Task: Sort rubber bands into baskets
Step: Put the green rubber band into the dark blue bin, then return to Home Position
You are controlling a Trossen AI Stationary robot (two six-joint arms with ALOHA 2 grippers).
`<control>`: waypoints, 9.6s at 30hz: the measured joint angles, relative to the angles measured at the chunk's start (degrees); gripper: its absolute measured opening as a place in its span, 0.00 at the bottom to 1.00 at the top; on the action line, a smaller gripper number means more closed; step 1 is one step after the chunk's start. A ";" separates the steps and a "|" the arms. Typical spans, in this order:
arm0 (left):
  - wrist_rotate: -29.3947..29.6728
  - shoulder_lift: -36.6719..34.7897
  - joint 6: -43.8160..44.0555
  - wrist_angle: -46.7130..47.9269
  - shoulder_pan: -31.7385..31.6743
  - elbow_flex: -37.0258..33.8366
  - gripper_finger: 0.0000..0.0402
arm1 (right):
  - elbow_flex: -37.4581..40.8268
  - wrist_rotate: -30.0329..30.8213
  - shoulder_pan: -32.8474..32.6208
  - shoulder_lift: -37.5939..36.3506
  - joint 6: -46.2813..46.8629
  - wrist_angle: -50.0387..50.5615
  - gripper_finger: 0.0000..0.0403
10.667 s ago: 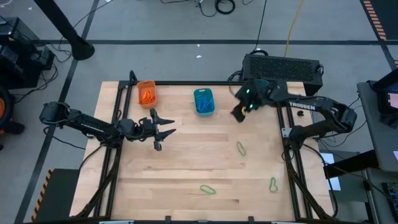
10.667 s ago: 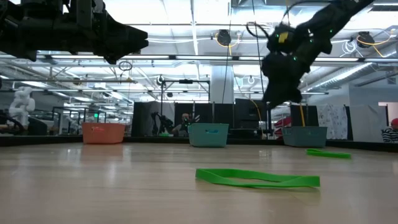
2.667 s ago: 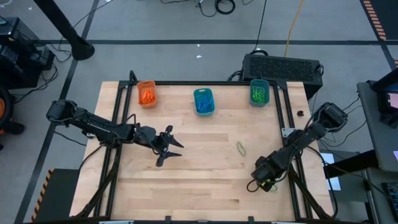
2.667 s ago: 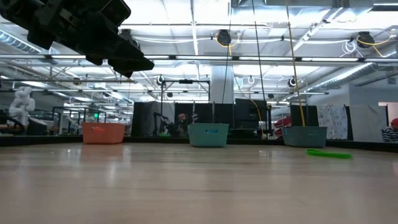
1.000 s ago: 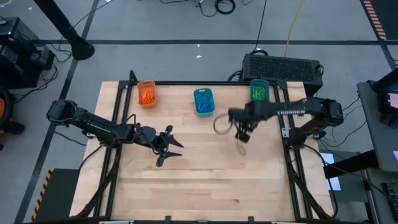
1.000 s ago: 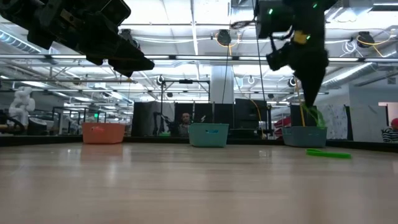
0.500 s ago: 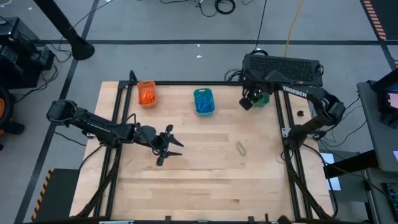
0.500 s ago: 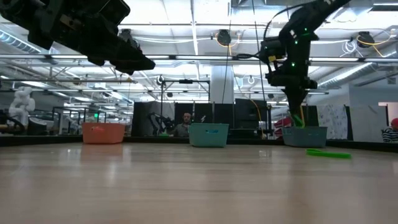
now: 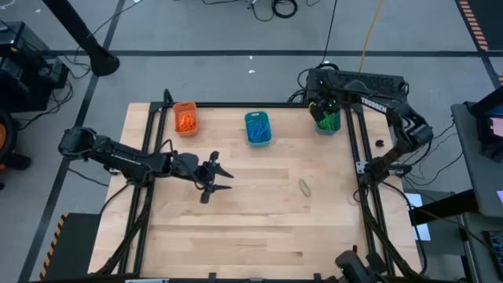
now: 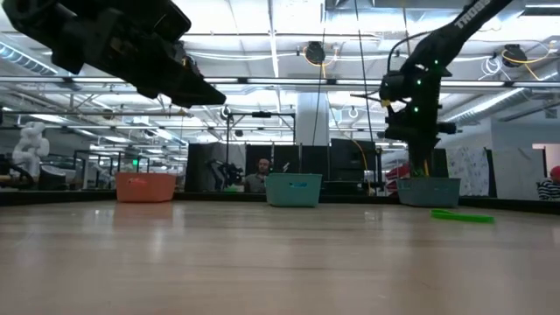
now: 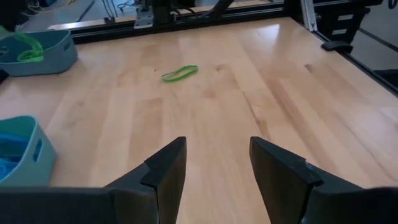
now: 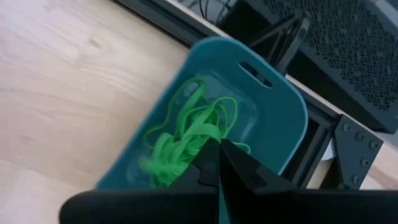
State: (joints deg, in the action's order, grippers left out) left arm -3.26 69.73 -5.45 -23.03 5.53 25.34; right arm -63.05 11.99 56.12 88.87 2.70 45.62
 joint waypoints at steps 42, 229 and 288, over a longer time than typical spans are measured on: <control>-2.26 0.00 1.14 0.11 -1.01 -0.02 0.46 | -12.37 -12.04 -18.47 7.03 7.82 25.04 0.43; 24.60 -45.97 5.42 22.59 -2.86 -11.28 0.46 | 47.63 -7.36 -51.91 -51.89 15.31 -58.33 0.42; 14.53 -69.61 12.27 25.74 -16.01 -22.93 0.41 | 62.20 -9.08 -51.56 -72.47 3.98 -47.19 0.42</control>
State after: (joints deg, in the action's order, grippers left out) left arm 11.27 0.12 6.82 2.71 -10.48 2.42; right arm -0.84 2.91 4.56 16.40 6.68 -1.57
